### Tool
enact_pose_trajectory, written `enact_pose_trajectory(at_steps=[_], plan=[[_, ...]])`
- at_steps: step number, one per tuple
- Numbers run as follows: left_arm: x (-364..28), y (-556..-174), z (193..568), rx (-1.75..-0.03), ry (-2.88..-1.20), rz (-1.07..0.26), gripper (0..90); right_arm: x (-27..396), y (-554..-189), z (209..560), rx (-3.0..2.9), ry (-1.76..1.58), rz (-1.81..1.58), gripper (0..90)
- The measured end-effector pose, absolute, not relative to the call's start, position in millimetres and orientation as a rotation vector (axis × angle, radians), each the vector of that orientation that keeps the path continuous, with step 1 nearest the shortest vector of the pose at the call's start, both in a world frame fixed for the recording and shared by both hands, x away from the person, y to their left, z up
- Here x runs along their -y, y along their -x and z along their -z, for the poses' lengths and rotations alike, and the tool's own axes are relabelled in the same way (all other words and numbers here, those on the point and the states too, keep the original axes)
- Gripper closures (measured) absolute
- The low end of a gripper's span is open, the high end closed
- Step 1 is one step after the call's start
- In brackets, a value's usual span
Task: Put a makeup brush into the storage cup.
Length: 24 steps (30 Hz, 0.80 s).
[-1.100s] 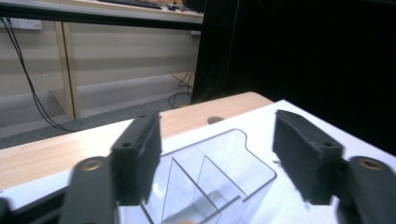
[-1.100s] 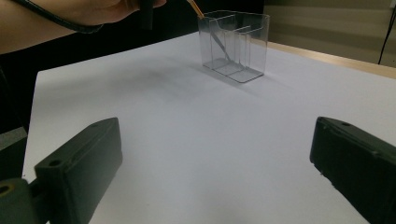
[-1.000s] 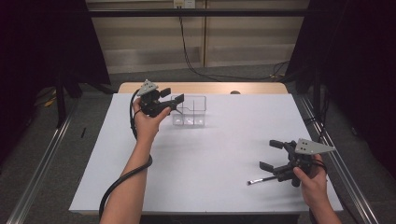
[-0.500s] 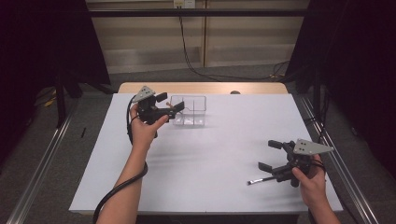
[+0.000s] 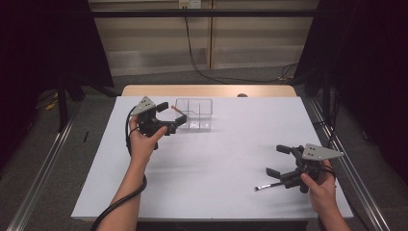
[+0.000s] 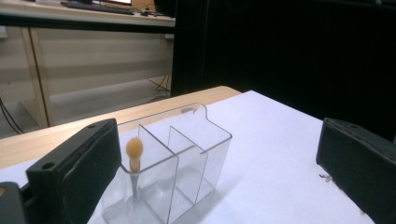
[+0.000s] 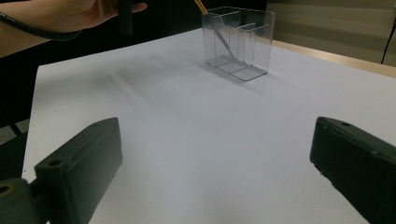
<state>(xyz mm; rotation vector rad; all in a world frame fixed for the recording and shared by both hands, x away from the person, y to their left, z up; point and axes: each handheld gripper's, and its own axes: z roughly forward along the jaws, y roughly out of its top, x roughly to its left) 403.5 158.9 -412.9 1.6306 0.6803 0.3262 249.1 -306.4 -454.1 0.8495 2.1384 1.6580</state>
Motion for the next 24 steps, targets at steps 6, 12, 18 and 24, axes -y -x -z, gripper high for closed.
enact_pose_trajectory(at_steps=[6,12,18,24], plan=[[-164.8,-395.2,415.9,-0.675,-1.637,-0.330,0.0,305.9,-248.6,453.7,-2.142,-0.845,-1.651,2.0],[-170.0,-387.3,421.0,-0.675,-1.645,-0.328,0.0,306.2,-248.3,453.0,-2.141,-0.842,-1.649,1.9],[-172.0,-380.4,423.5,-0.666,-1.650,-0.314,0.0,306.5,-248.1,452.4,-2.140,-0.842,-1.651,2.0],[-174.8,-370.8,427.1,-0.640,-1.658,-0.315,0.0,307.5,-247.7,452.3,-2.135,-0.847,-1.650,2.0]])
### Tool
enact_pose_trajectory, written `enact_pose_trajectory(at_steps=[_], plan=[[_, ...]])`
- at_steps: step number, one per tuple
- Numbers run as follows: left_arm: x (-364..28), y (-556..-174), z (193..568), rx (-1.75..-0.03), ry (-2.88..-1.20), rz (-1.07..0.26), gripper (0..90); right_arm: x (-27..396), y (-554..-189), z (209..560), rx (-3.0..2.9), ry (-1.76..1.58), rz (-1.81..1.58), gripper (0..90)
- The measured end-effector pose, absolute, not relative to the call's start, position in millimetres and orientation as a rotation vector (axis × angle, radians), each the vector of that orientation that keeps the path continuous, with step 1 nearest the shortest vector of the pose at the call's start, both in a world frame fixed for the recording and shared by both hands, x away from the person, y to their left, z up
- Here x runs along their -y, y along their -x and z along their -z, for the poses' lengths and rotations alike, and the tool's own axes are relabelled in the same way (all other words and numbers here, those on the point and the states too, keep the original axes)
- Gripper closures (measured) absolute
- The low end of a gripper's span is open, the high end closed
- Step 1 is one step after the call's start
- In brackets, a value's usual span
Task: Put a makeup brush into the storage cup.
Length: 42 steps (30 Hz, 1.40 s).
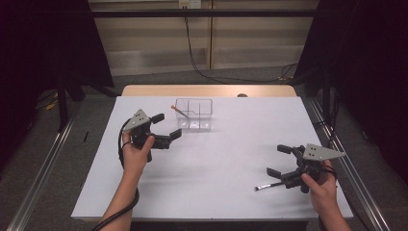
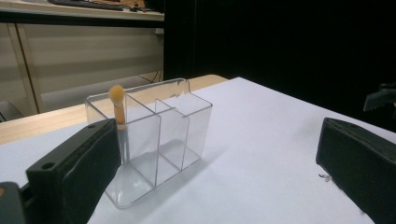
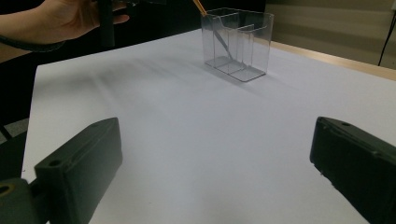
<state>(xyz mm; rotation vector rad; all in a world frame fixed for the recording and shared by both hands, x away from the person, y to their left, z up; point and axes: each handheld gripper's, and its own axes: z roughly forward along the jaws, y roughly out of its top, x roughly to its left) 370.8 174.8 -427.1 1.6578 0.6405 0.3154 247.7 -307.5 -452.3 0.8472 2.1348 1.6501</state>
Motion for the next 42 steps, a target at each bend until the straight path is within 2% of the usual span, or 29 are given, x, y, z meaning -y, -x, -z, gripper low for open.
enact_pose_trajectory(at_steps=[42], plan=[[-214.0,-323.1,442.5,-0.598,-1.705,-0.330,0.0,311.0,-245.7,450.6,-2.122,-0.847,-1.649,1.9]])
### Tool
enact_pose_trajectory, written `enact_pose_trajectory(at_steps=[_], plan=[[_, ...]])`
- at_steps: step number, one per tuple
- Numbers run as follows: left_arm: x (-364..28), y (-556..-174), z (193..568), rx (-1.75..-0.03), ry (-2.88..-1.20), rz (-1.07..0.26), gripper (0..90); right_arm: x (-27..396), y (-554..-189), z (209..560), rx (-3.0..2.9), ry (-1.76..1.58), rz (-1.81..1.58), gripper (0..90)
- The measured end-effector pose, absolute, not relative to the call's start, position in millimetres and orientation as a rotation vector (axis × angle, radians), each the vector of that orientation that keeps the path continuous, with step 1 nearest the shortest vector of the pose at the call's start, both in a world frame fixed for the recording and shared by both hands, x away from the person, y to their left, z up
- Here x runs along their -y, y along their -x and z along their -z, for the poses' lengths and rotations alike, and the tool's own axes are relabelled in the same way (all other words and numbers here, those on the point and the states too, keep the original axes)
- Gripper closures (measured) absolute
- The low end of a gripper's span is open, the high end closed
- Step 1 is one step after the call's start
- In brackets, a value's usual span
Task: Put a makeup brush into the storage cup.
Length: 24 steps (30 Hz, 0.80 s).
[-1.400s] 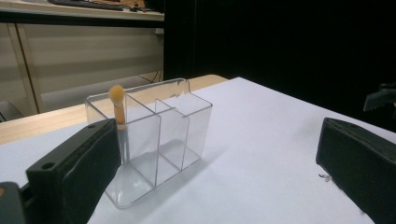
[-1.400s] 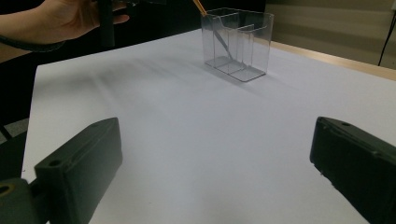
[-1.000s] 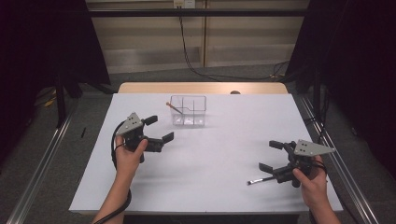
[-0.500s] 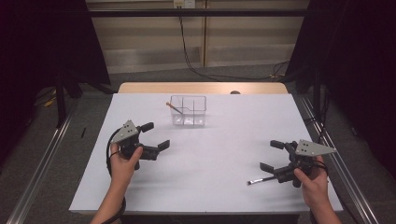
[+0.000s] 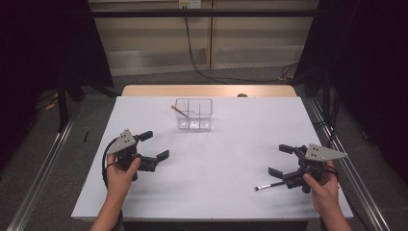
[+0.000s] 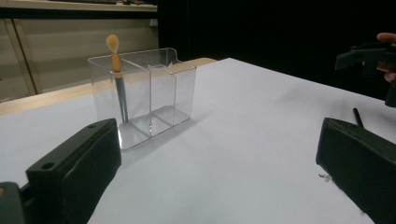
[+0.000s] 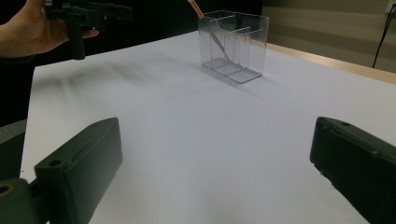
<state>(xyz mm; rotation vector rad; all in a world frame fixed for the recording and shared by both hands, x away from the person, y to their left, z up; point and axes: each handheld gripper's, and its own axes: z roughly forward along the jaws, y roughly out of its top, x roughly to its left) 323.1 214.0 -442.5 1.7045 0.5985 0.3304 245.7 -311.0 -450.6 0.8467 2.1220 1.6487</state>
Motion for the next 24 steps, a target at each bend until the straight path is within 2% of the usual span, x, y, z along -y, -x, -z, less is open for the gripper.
enact_pose_trajectory(at_steps=[24], plan=[[-241.3,-304.2,441.2,-0.604,-1.698,-0.359,0.0,306.6,-249.2,450.1,-2.132,-0.827,-1.648,1.9]])
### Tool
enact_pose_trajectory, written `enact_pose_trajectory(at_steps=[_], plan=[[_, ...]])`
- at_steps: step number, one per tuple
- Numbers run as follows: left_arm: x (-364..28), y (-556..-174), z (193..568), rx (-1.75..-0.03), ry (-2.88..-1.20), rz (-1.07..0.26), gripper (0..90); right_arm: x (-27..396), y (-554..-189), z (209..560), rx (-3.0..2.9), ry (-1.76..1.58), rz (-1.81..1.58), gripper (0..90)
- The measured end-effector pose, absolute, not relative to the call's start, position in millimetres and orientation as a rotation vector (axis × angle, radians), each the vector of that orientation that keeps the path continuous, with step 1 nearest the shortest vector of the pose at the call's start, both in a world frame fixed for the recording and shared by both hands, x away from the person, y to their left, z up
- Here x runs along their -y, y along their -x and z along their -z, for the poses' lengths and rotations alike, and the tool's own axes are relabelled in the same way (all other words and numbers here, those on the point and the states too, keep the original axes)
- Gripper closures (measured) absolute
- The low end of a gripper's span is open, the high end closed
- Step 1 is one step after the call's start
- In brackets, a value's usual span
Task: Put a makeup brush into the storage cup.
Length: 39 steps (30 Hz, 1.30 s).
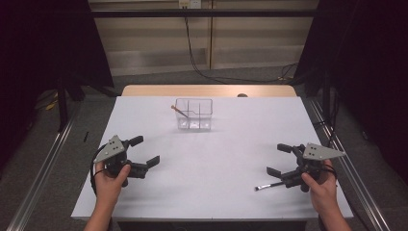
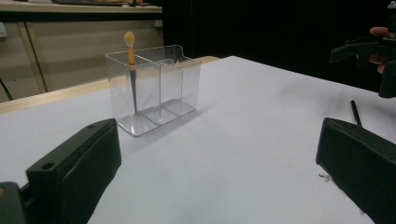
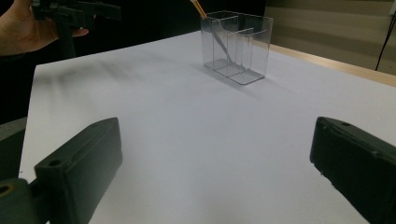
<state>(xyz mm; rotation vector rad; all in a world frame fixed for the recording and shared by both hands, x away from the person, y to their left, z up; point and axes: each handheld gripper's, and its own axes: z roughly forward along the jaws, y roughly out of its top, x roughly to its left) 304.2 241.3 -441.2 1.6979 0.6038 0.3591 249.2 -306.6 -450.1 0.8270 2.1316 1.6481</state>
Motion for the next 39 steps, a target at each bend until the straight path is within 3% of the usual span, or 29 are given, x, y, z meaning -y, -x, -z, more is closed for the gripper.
enact_pose_trajectory(at_steps=[39], plan=[[-270.7,-278.1,450.5,-0.635,-1.701,-0.374,0.0,304.6,-257.2,450.2,-2.122,-0.833,-1.658,1.9]])
